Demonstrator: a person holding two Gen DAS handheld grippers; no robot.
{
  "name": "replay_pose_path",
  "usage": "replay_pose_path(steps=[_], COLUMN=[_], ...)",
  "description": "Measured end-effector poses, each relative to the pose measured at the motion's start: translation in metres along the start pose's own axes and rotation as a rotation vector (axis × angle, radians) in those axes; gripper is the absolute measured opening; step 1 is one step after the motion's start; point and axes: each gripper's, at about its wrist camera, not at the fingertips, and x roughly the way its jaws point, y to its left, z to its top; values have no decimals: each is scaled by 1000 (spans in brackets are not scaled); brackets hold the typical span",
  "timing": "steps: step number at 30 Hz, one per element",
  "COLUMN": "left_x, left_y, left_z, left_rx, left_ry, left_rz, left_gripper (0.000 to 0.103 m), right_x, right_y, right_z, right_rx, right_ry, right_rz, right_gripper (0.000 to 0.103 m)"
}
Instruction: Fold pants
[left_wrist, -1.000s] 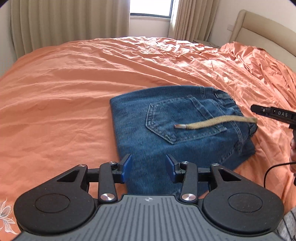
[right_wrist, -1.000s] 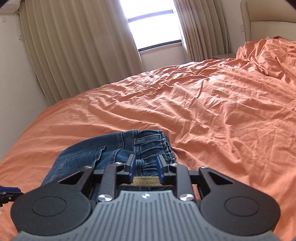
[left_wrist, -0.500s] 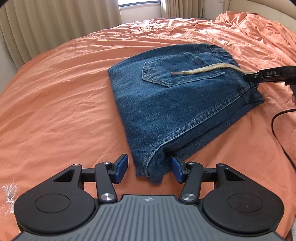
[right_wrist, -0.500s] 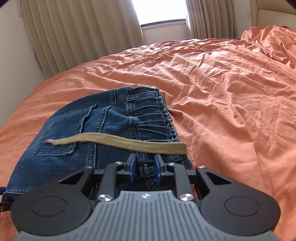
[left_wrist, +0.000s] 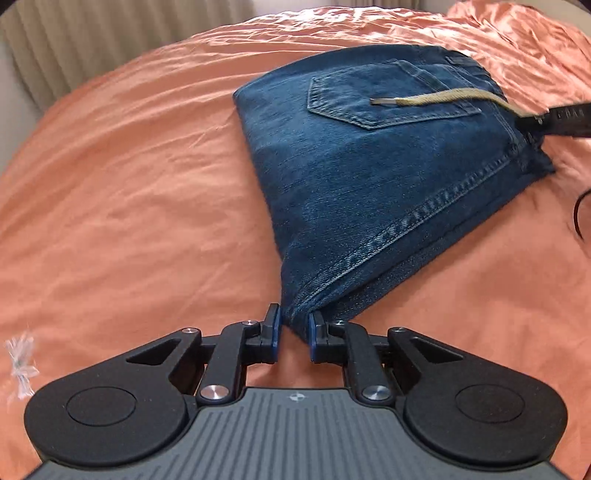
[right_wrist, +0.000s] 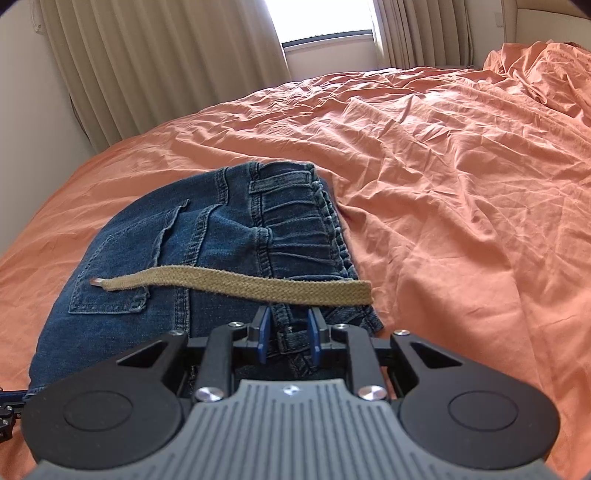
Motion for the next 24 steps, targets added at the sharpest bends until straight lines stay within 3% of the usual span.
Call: replay_pose_path(steps=[4, 7, 9, 12, 14, 16, 18, 20, 24], left_x=[-5, -4, -7, -20, -30, -41, -51, -58, -61], left_y=[-7, -5, -7, -7, -7, -8, -7, -7, -1], left_z=[-4, -7, -9, -11, -9, -6, -1, 7, 28], left_rx=[2, -19, 27, 27, 30, 42, 49, 54, 34], left_ry=[15, 91, 104, 97, 87, 67, 40, 12, -34], left_rz=[19, 24, 72, 80, 86, 88, 85, 80, 60], left_gripper=[15, 0, 0, 0, 5, 13, 16, 25, 41], right_x=[2, 1, -2, -6, -12, -22, -31, -38, -43], right_y=[-7, -1, 4, 4, -5, -15, -24, -33, -43], right_z=[-2, -4, -5, -9, -11, -11, -10, -11, -11], right_rx=[51, 29, 13, 21, 67, 127, 195, 277, 386], right_ry=[9, 10, 21, 78, 105, 94, 79, 59, 21], right_rz=[9, -18, -32, -40, -32, -2, 27, 47, 78], right_gripper=[15, 15, 15, 16, 16, 22, 45, 61, 70])
